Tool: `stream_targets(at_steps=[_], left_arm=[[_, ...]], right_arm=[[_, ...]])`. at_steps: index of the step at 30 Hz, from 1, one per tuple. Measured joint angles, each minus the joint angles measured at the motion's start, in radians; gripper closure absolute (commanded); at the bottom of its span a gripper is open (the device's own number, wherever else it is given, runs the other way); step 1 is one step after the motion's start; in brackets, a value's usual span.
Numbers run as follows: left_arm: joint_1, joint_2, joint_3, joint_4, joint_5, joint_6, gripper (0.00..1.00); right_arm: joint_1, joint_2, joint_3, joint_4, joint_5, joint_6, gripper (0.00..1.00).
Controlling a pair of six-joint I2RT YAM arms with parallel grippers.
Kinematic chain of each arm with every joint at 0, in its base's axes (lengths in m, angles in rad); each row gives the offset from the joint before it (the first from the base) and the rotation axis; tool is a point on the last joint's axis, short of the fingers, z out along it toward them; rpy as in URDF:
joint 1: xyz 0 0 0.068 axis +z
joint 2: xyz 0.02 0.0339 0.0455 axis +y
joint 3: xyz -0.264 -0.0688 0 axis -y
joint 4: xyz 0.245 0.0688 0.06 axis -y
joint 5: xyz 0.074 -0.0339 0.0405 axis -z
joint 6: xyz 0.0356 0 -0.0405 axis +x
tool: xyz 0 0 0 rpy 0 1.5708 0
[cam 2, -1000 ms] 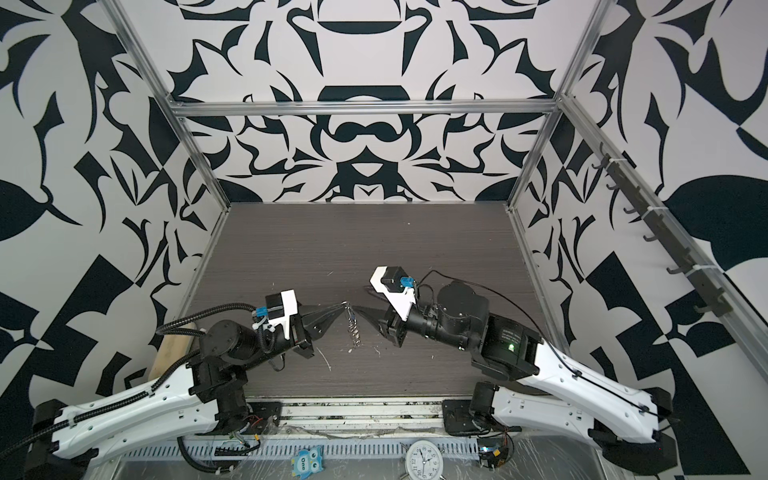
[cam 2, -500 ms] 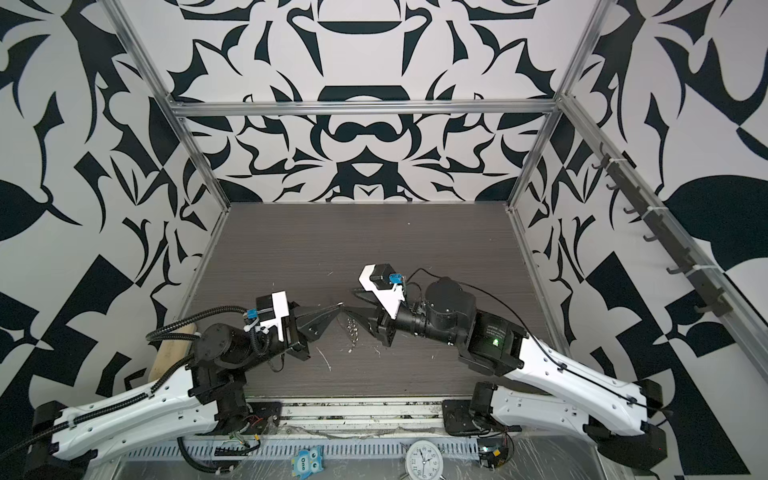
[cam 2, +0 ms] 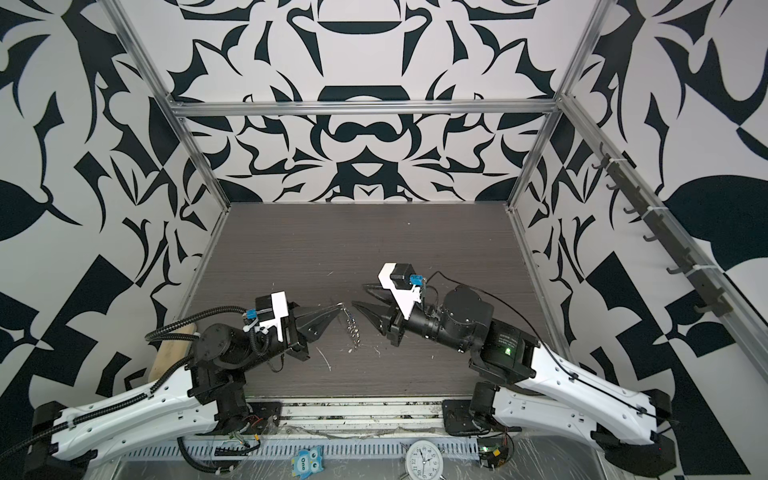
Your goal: Remove the keys from the keyring
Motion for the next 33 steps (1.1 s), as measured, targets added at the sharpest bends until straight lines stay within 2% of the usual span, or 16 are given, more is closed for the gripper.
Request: stream_targets(at_steps=[9, 16, 20, 26, 31, 32, 33], left_arm=[[0.0, 0.001, 0.0, -0.007, 0.007, -0.003, 1.0], [0.0, 0.002, 0.0, -0.008, 0.011, -0.003, 1.0], [0.0, 0.002, 0.0, -0.007, 0.014, -0.003, 1.0], [0.0, 0.0, 0.0, -0.003, 0.018, -0.013, 1.0], [0.0, -0.002, 0.0, 0.002, 0.019, -0.025, 1.0], [0.0, -0.002, 0.0, 0.0, 0.018, -0.026, 0.97], [0.0, -0.005, 0.0, -0.006, 0.018, -0.026, 0.89]], right_arm=[[0.0, 0.072, 0.013, -0.008, -0.103, 0.015, 0.66], [0.0, 0.066, 0.023, -0.009, -0.139, 0.021, 0.79], [0.0, 0.066, 0.03, -0.015, -0.143, 0.019, 0.83], [-0.002, 0.065, 0.036, -0.031, -0.138, 0.011, 1.0], [-0.002, 0.069, 0.053, -0.056, -0.139, -0.003, 1.0], [-0.002, 0.071, 0.061, -0.071, -0.139, -0.005, 1.0], [-0.002, 0.076, 0.076, -0.095, -0.138, -0.009, 1.0]])
